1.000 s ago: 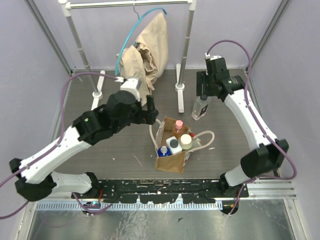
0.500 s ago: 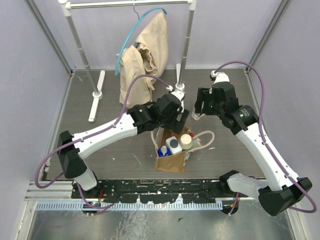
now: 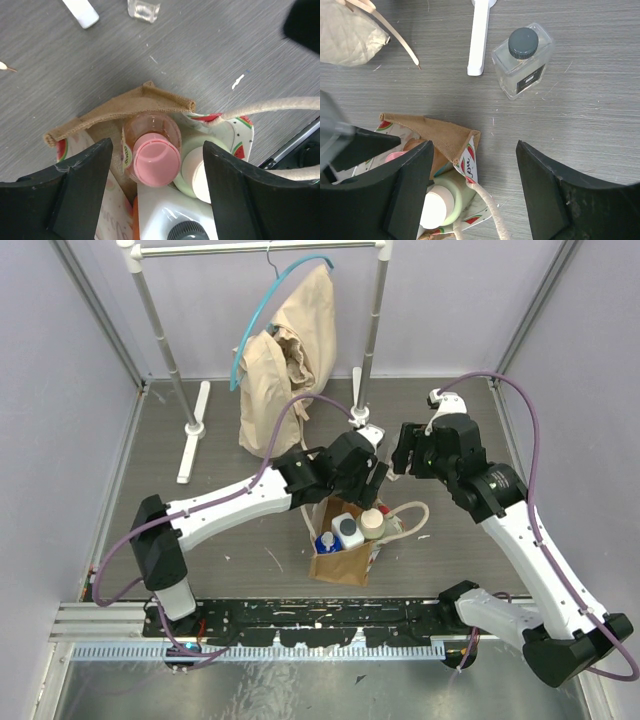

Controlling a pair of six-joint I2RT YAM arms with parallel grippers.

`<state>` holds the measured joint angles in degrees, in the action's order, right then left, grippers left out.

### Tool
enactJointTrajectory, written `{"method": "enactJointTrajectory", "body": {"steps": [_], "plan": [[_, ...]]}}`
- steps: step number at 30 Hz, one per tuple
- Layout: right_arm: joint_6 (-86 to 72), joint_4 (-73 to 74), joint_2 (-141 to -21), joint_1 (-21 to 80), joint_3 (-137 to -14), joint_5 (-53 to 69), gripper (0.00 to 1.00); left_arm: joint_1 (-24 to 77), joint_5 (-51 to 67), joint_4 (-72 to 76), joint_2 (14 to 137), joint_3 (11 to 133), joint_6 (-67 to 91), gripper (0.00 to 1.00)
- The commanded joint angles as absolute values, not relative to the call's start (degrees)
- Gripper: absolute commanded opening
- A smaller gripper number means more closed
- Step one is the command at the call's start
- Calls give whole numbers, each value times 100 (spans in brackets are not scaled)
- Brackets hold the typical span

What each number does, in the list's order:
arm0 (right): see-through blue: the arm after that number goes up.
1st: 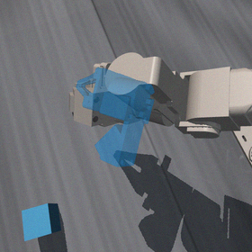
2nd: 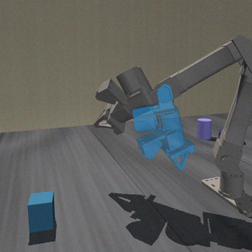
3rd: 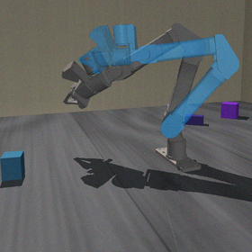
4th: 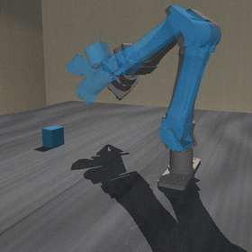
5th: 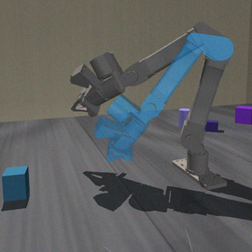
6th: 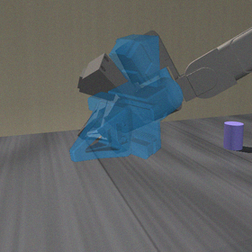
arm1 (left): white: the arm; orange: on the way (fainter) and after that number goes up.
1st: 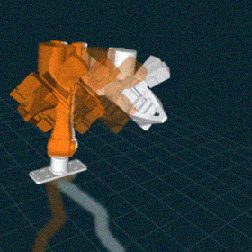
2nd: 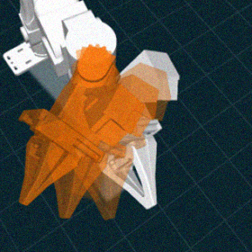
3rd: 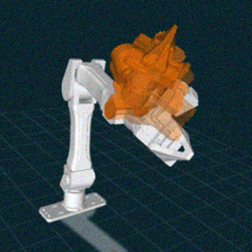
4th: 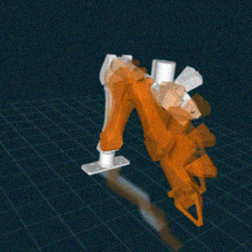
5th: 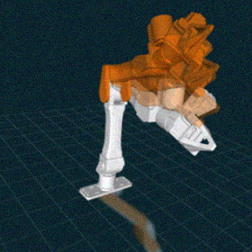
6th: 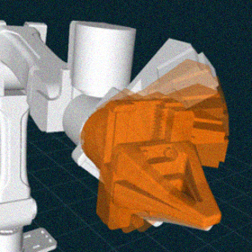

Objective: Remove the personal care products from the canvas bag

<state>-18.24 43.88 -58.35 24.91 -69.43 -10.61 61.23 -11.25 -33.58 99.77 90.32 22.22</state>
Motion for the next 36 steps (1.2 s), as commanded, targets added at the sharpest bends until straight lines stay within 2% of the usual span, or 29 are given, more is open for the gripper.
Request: {"method": "enactJointTrajectory", "body": {"steps": [1, 8, 19, 22, 28, 32, 36], "plan": [[-1859, 4253, -5662, 2492, -6978, -1202, 73, 6176, -1028, -3424, 10102, 9313, 2159, 79], [-1868, 4261, -5687, 2488, -6946, -1142, 73, 6208, -1236, -3179, 10015, 9249, 2109, 70], [-1822, 4236, -5700, 2487, -6846, -1127, 73, 6306, -1513, -3105, 9886, 9280, 1920, 68], [-1808, 4227, -5702, 2492, -6812, -1127, 73, 6319, -1535, -3138, 9895, 9317, 1890, 57], [-1793, 4202, -5696, 2490, -6758, -1085, 74, 6346, -1589, -3176, 9854, 9346, 1857, 21], [-1771, 4201, -5692, 2488, -6747, -1064, 74, 6363, -1604, -3223, 9837, 9412, 1821, 11], [-1750, 4268, -5718, 2490, -6775, -829, 74, 6372, -1652, -3363, 9826, 9554, 1790, 10]]}}
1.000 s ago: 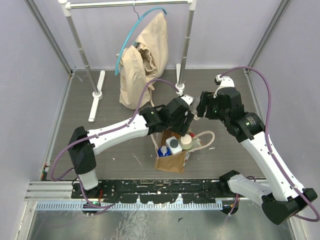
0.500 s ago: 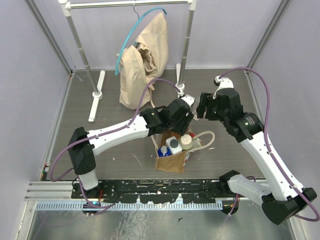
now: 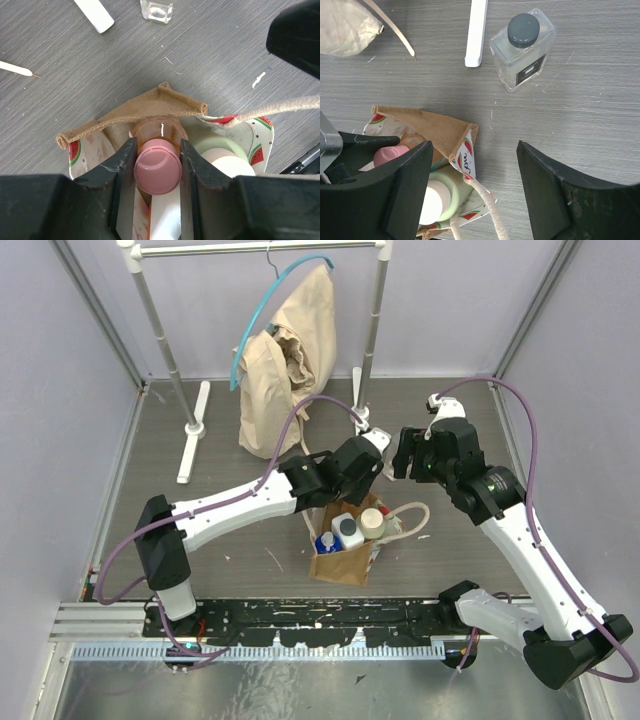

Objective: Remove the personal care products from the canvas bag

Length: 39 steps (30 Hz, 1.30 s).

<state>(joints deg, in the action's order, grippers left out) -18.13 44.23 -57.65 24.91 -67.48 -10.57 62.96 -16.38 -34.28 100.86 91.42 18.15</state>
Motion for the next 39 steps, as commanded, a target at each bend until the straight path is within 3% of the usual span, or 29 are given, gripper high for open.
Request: {"method": "enactJointTrajectory", "body": {"steps": [1, 10, 22, 31, 39], "plan": [[-1737, 4310, -5741, 2493, -6788, -672, 74, 6372, -1700, -3408, 9810, 9619, 1766, 10], [-1591, 4612, -5719, 2599, -6602, 644, 69, 6376, -2201, -4182, 9709, 10646, 1398, 14], [-1879, 4745, -5675, 3777, -6101, 415, 70, 6372, -3132, -5222, 9433, 12685, 722, 9], [-1883, 3879, -5885, 4175, -5570, -158, 70, 6372, -3902, -5105, 8666, 12834, 334, 13], [-1881, 3397, -6085, 4190, -5547, -322, 71, 6372, -4479, -5080, 7969, 12225, 232, 16]]}}
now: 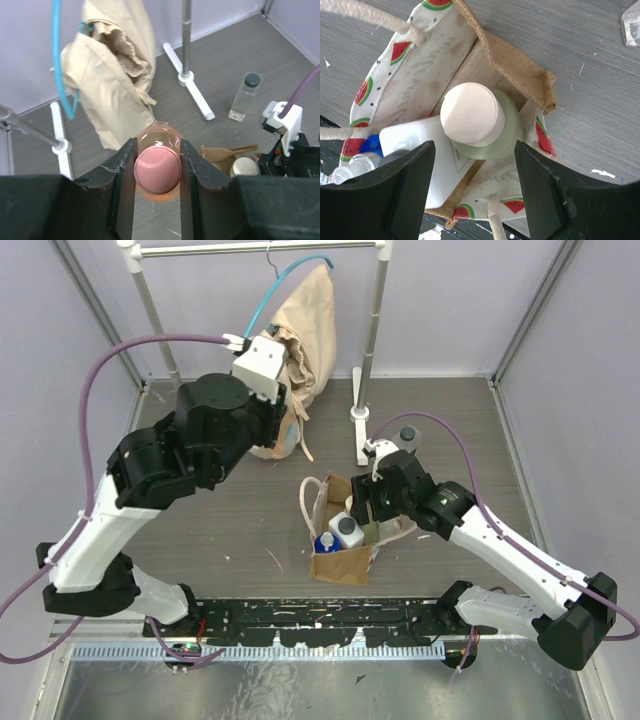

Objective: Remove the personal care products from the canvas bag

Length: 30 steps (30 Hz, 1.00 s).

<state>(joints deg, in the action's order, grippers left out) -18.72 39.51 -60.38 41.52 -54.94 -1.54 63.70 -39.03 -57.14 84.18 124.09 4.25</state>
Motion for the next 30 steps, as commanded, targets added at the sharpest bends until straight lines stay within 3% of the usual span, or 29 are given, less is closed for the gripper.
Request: {"method": "enactJointTrajectory", "body": {"steps": [1, 24, 28, 30], "plan": [[-1873, 3351, -6097, 4191, -5558, -309, 71, 6372, -4513, -5082, 7893, 12097, 251, 17], [-1129, 2564, -7341, 4635, -5175, -811, 70, 6354, -4489, -4753, 6598, 9086, 1379, 28], [-1012, 2145, -7607, 4753, -5126, -617, 51, 6355, -4440, -4752, 6496, 8793, 1540, 28], [-972, 1847, -7614, 4772, -5031, -718, 49, 6354, -4415, -4551, 6430, 8596, 1591, 28]]}}
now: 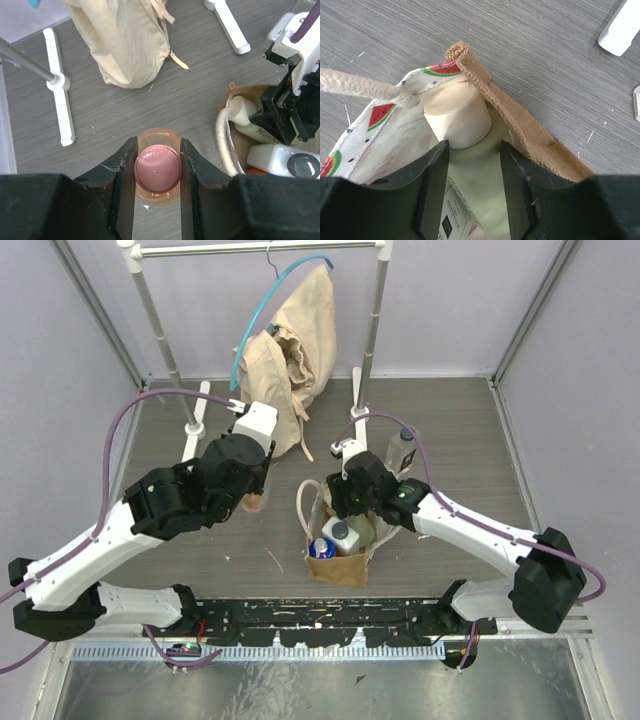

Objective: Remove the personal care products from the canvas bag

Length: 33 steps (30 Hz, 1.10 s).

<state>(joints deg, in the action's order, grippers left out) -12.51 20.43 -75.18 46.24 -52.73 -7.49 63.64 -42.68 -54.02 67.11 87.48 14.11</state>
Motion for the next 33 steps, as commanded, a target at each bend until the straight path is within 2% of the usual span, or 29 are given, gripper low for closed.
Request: {"method": "enactJointTrajectory", "body": {"steps": [1, 8, 11, 13, 23, 25, 30, 33], "plan": [[-967, 1844, -7678, 4776, -5067, -741, 49, 6347, -4398, -4523, 6418, 8478, 1617, 29], [-824, 2840, -8520, 4780, -5868, -574, 73, 6322, -4351, -4455, 6347, 7889, 1948, 29], [-742, 3062, -8565, 4781, -5907, -442, 88, 6306, -4386, -4324, 6201, 7531, 2139, 32], [-684, 3157, -8564, 4786, -5877, -379, 95, 6287, -4418, -4249, 6083, 7304, 2241, 33], [-802, 3101, -9174, 4781, -5713, -488, 95, 6182, -4368, -4083, 5989, 6687, 2558, 36], [-810, 2981, -9260, 4781, -5657, -443, 88, 6169, -4381, -4023, 5981, 6587, 2582, 37], [-805, 2889, -9217, 4786, -5728, -700, 39, 6094, -4393, -3869, 5942, 6375, 2601, 39], [-863, 2676, -8612, 4781, -5695, -920, 27, 6021, -4404, -3818, 5927, 6254, 2613, 39]]}}
